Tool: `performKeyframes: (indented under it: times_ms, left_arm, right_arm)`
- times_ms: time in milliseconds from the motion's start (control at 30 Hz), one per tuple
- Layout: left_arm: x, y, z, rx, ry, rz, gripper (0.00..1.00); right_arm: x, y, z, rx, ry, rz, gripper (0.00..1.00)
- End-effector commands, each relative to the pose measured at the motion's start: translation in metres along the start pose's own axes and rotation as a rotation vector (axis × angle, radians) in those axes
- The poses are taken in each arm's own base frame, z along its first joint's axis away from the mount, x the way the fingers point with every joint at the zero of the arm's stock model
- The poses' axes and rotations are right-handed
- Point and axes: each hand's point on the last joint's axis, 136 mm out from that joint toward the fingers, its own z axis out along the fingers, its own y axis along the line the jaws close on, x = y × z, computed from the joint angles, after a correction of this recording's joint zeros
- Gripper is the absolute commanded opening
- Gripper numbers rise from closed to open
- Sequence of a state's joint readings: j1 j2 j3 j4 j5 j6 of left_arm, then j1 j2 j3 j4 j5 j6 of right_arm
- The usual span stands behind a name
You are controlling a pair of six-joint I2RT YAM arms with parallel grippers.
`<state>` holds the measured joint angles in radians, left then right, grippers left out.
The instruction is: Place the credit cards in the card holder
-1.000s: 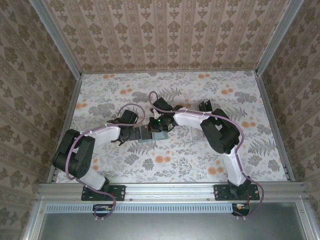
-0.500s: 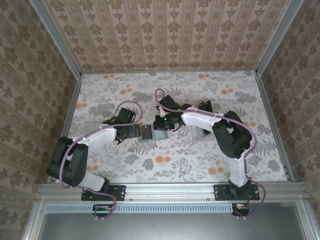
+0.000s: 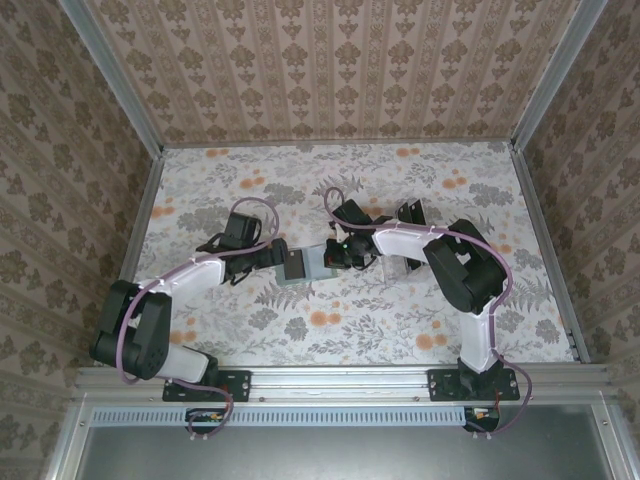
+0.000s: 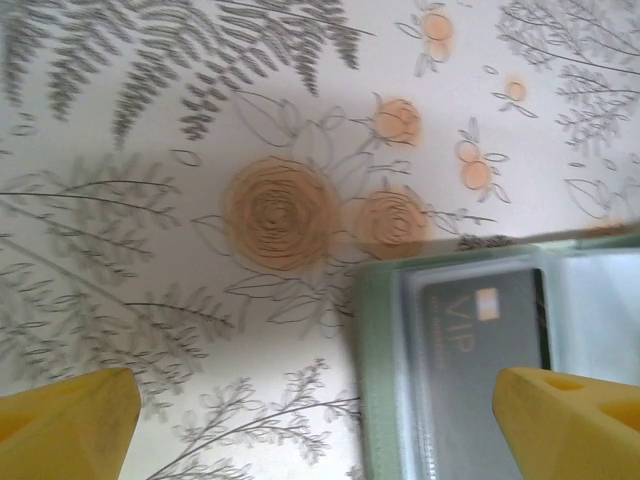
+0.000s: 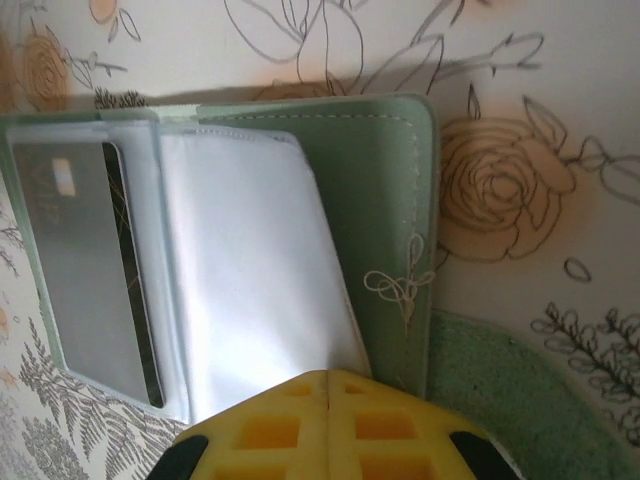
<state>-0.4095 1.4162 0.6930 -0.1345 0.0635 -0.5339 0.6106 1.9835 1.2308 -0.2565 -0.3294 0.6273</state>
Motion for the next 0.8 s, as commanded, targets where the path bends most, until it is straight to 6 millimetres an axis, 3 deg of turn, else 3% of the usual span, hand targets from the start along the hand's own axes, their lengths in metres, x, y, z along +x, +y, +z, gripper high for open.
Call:
performKeyframes:
  times_ms: [0, 233, 767]
  left_arm:
    - [-0.007, -0.025, 0.003, 0.157, -0.028, 0.017, 1.00]
    - [-0.009, -0.043, 0.014, 0.270, -0.038, -0.029, 1.00]
    - [0.006, -0.051, 0.037, 0.287, -0.001, -0.050, 1.00]
  right_arm:
    - [0.011, -0.022, 0.013, 0.050, 0.029, 0.022, 0.02]
    - [0.014, -0.023, 0.017, 0.045, 0.036, 0.028, 0.02]
    - [0.018, -0.026, 0.021, 0.037, 0.045, 0.047, 0.02]
